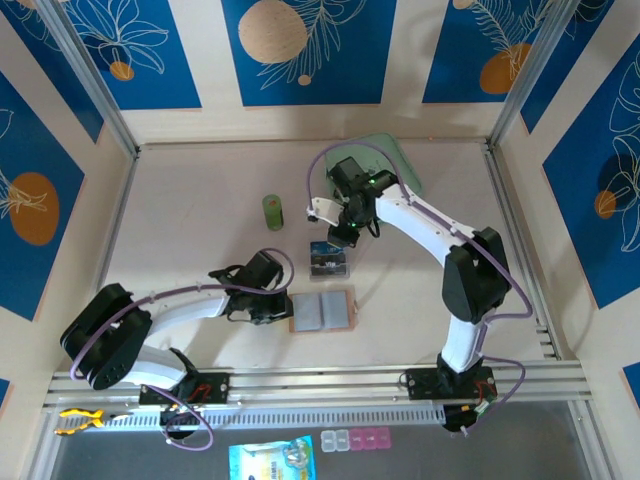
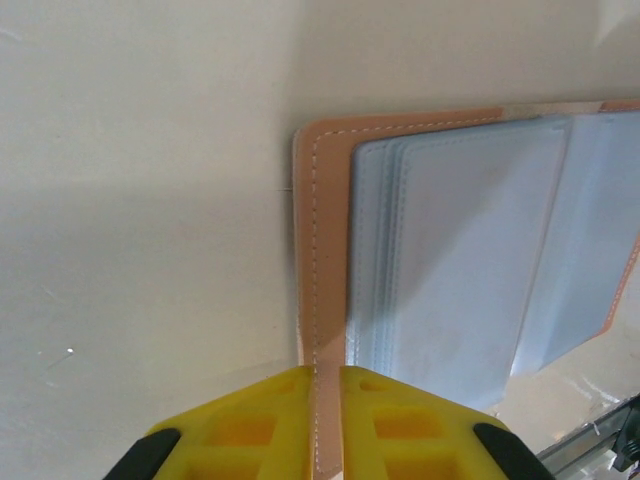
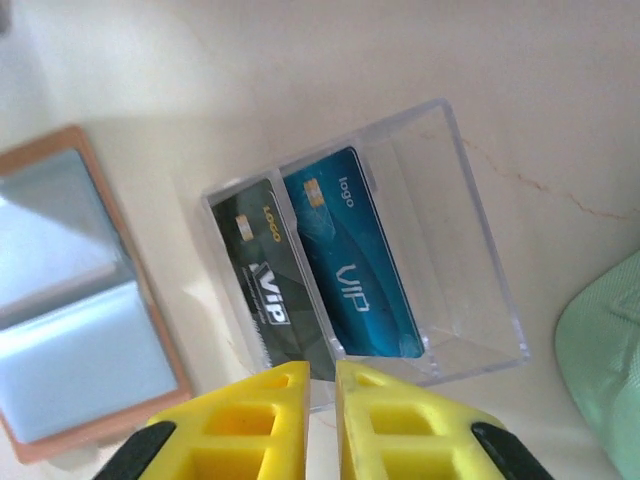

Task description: Take the credit cards out of the card holder

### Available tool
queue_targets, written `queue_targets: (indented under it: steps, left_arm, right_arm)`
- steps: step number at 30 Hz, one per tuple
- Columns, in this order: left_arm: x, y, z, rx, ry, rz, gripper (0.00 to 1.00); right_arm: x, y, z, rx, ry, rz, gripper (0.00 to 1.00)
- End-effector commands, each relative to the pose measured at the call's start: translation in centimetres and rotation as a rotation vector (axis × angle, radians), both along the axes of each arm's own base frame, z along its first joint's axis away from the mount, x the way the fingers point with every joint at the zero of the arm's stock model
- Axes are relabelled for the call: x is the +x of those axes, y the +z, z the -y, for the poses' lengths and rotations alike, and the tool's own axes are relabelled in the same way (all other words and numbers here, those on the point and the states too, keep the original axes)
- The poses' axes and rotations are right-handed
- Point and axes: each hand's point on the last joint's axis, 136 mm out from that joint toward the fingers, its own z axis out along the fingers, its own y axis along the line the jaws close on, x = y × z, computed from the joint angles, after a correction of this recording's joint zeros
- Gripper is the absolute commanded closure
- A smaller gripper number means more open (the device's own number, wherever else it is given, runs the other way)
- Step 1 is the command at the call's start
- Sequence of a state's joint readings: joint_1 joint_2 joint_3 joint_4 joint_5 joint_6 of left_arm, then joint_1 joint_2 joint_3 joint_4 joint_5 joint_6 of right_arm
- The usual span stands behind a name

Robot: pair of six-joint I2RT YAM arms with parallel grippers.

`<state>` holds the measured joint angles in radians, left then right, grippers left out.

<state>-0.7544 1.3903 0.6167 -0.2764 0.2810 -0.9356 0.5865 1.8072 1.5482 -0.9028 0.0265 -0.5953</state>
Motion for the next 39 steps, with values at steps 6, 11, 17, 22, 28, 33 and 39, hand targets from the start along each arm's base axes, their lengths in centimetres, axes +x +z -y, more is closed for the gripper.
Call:
queue_targets:
  steps: [6, 11, 17, 22, 28, 33, 39]
  left_arm:
    - [0.4, 0.3, 1.1, -0.046, -0.01, -0.007, 0.91]
    - [0.3, -0.2, 1.4, -0.054, -0.009, -0.022, 0.93]
    - [0.3, -0.3, 1.3, -0.036, -0.009, -0.022, 0.93]
    - [0.2, -0.4, 0.9, -0.007, -0.016, -0.022, 0.94]
    - [0.3, -0.3, 0.8, -0.003, -0.017, -0.017, 0.94]
    - [0.2, -0.4, 0.7, -0.002, -0.016, -0.02, 0.94]
    - [0.2, -0.4, 0.5, 0.008, -0.018, -0.018, 0.94]
  right_arm:
    - [-1.9, 1.4, -0.8, 0.283, -0.478, -0.131, 0.84]
    - [-4.3, 0.7, -0.4, 0.318, -0.629, -0.211, 0.91]
    - [-7.9, -0.4, -0.9, 0.312, -0.746, -0.359, 0.95]
    - [-10.0, -1.2, -0.7, 0.338, -0.824, -0.426, 0.93]
    - [-11.6, -1.2, -0.8, 0.494, -0.868, -0.498, 0.92]
    - [-12.5, -2.2, -0.5, 0.464, -0.927, -0.579, 1.0]
    - [-13.1, -3.3, -1.6, 0.469, -0.95, -0.662, 1.0]
